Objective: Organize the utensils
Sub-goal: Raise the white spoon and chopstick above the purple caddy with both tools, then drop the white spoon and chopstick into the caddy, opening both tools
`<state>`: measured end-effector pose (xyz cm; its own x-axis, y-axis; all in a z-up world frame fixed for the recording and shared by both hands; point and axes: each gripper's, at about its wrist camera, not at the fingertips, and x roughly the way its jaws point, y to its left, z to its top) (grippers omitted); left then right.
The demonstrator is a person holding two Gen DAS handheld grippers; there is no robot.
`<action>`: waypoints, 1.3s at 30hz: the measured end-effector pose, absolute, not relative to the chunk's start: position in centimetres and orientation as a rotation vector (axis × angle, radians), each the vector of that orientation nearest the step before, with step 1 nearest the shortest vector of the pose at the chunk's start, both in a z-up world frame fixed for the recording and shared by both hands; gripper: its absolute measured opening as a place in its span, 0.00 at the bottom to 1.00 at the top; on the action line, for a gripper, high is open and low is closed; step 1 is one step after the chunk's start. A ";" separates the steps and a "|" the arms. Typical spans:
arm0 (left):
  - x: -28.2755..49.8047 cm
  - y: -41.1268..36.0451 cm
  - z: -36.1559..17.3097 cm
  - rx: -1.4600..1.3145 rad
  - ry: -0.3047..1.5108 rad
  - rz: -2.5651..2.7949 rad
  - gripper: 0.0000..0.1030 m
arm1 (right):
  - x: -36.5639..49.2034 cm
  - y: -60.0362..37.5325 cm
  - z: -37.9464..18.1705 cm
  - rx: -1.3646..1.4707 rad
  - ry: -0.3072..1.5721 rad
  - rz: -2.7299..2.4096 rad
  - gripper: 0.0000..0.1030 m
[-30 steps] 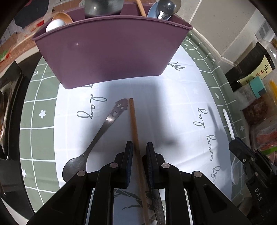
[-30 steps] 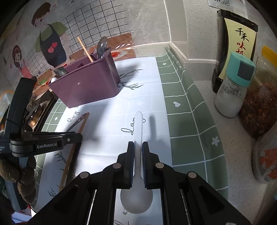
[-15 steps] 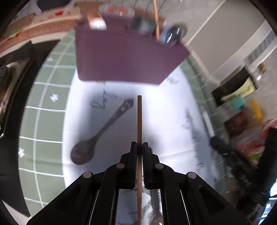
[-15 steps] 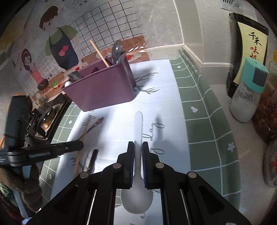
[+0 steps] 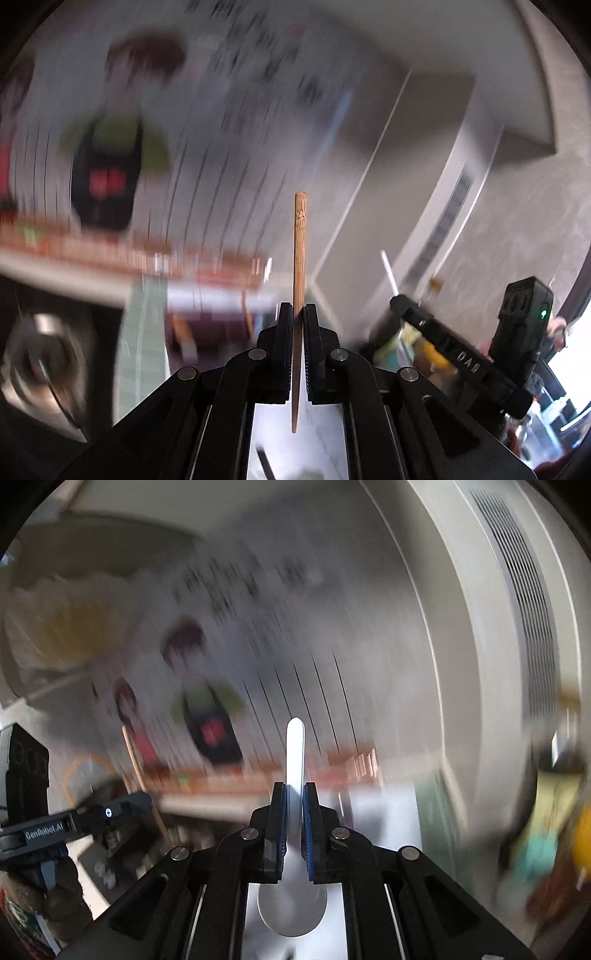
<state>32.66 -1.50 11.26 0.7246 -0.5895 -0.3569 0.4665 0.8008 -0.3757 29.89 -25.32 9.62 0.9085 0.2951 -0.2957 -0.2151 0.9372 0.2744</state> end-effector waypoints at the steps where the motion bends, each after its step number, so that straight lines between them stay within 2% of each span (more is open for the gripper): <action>1: 32.8 -1.0 12.5 -0.258 0.448 -0.583 0.05 | 30.2 -24.9 11.4 0.217 0.291 0.296 0.08; 4: 34.1 -0.2 15.4 -0.237 0.365 -0.543 0.05 | 31.6 -24.2 14.2 0.181 0.181 0.349 0.08; 7: 36.5 0.6 15.7 -0.241 0.340 -0.478 0.05 | 34.3 -24.1 13.7 0.224 0.179 0.400 0.08; 14: 42.6 0.8 9.9 -0.259 0.457 -0.395 0.05 | 40.5 -22.9 7.5 0.272 0.300 0.389 0.08; 19: 44.8 0.6 6.5 -0.268 0.516 -0.381 0.05 | 43.4 -22.2 2.7 0.275 0.390 0.360 0.08; 24: 46.2 -0.4 4.1 -0.253 0.550 -0.395 0.05 | 44.9 -22.7 0.1 0.296 0.421 0.358 0.08; 27: 47.3 -0.9 2.2 -0.277 0.597 -0.433 0.10 | 45.1 -22.8 -1.2 0.313 0.437 0.392 0.11; 30: 47.7 -1.3 1.1 -0.267 0.640 -0.466 0.36 | 44.6 -23.5 -2.0 0.321 0.476 0.356 0.13; 34: 46.3 -0.7 0.8 -0.255 0.659 -0.439 0.37 | 41.7 -24.6 -1.2 0.299 0.486 0.325 0.15; 39: 42.5 1.1 0.8 -0.244 0.666 -0.396 0.37 | 36.3 -24.4 0.4 0.213 0.524 0.277 0.25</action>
